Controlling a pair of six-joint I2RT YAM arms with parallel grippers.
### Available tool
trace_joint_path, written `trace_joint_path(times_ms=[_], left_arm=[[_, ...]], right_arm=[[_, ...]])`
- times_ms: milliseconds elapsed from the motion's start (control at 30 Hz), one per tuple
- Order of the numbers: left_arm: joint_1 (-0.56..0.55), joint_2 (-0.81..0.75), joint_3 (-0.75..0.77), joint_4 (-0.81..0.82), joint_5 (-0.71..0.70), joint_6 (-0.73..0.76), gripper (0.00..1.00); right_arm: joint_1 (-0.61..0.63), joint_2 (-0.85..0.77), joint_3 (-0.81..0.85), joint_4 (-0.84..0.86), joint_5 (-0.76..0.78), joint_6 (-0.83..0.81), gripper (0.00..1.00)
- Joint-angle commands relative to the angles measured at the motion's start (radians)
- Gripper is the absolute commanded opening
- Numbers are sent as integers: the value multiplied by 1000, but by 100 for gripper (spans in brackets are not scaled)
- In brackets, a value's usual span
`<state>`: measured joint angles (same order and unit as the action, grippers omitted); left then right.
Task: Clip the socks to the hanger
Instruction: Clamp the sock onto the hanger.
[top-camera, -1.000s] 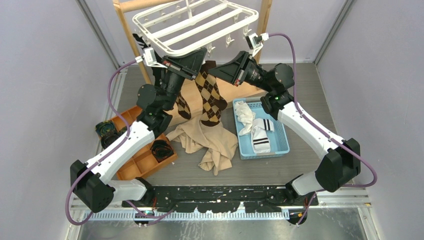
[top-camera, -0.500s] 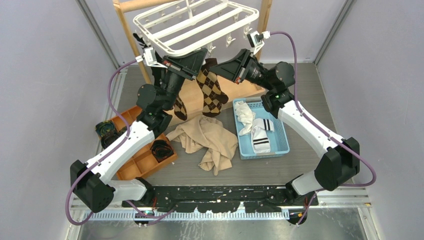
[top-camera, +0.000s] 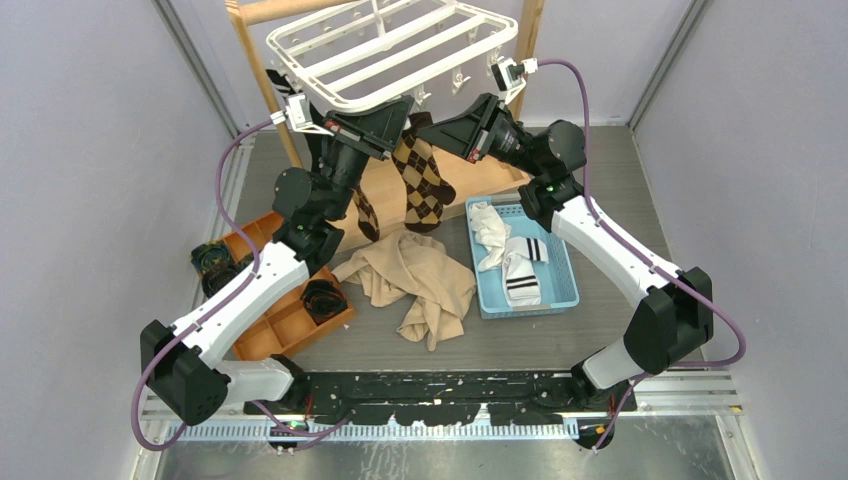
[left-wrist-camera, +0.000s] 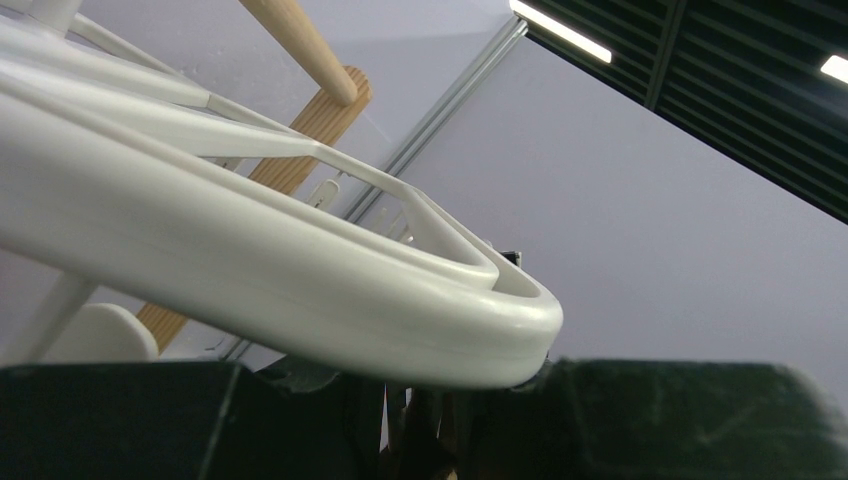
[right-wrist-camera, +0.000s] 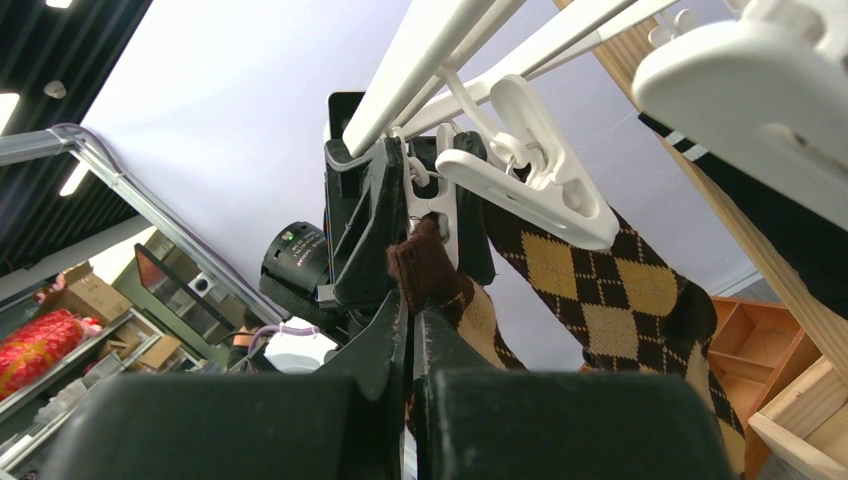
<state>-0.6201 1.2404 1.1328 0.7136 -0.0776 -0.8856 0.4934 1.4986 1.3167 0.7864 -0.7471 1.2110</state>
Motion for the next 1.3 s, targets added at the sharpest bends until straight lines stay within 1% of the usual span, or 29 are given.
trace_joint_path(times_ms=[0, 100, 167, 367, 667, 733, 800, 833, 967, 1100, 1267], left_arm=[[11, 8, 29, -9, -31, -19, 13], [13, 5, 30, -21, -39, -21, 22], [13, 1, 27, -24, -47, -21, 30], [13, -8, 24, -31, -53, -19, 50], [14, -34, 26, -75, -64, -19, 76], [13, -49, 23, -101, -68, -17, 80], [13, -63, 20, -128, -70, -16, 83], [13, -70, 19, -141, -68, -15, 85], [13, -96, 13, -195, -57, -13, 86], [14, -126, 3, -254, -63, -9, 88], [13, -174, 1, -382, -79, -8, 88]], right_arm=[[-5, -20, 30, 64, -10, 13, 1], [-5, -18, 31, 65, -10, 13, 1], [-4, -15, 32, 65, -11, 14, 1], [-5, -16, 27, 65, -11, 13, 1], [-8, -22, 12, 61, -2, 8, 1], [-8, -24, 7, 56, 0, 1, 2], [-8, -27, 5, 43, 0, -8, 4], [-8, -29, 5, 36, 0, -12, 7], [-8, -32, 3, 6, -3, -31, 15], [-8, -36, 0, -55, -3, -66, 17], [-8, -57, -10, -163, 9, -150, 22]])
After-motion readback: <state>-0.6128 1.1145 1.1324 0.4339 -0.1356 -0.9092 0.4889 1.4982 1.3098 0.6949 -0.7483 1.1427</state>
